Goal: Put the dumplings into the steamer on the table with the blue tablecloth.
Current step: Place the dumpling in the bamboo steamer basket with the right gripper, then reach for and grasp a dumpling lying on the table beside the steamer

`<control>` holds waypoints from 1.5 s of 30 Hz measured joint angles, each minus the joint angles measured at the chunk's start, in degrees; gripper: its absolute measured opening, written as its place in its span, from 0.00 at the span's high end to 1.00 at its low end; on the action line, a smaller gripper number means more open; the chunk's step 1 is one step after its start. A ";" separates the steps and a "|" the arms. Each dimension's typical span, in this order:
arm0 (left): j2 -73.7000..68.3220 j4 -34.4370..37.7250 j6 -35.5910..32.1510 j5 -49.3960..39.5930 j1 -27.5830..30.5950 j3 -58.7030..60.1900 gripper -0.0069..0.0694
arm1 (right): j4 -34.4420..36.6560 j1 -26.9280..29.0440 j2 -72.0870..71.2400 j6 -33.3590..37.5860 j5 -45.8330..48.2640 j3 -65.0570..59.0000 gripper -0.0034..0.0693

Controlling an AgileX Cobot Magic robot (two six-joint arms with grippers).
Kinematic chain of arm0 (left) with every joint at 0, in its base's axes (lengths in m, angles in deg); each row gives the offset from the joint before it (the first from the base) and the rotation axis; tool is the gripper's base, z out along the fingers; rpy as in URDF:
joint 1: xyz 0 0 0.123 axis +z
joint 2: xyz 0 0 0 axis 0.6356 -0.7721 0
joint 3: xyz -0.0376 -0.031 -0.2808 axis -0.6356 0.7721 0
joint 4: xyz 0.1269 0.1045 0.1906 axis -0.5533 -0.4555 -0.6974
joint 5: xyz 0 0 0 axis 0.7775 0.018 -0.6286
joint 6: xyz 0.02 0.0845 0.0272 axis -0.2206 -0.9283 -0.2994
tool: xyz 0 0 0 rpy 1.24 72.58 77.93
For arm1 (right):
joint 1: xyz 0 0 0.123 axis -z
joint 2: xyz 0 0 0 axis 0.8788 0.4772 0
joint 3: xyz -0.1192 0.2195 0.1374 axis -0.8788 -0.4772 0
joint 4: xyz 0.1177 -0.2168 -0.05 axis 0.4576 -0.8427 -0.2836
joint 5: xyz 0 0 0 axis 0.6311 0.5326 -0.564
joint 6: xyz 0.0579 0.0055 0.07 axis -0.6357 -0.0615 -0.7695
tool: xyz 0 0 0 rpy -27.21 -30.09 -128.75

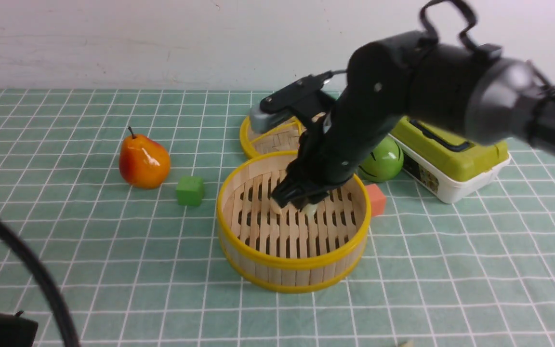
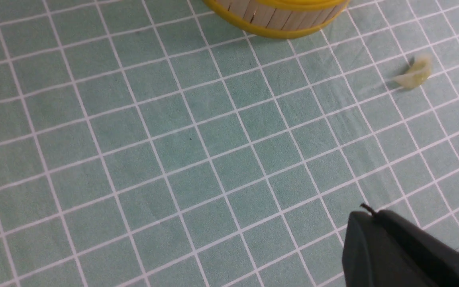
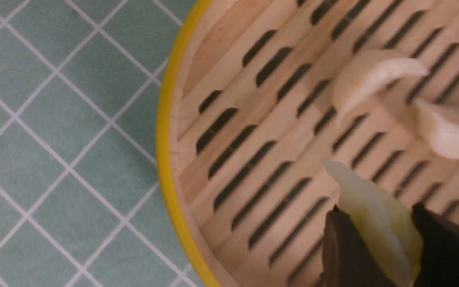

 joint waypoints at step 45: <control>4.53 0.30 -2.56 0.79 0.00 5.56 0.92 | -3.93 -1.19 -29.72 5.83 -4.76 -45.07 0.33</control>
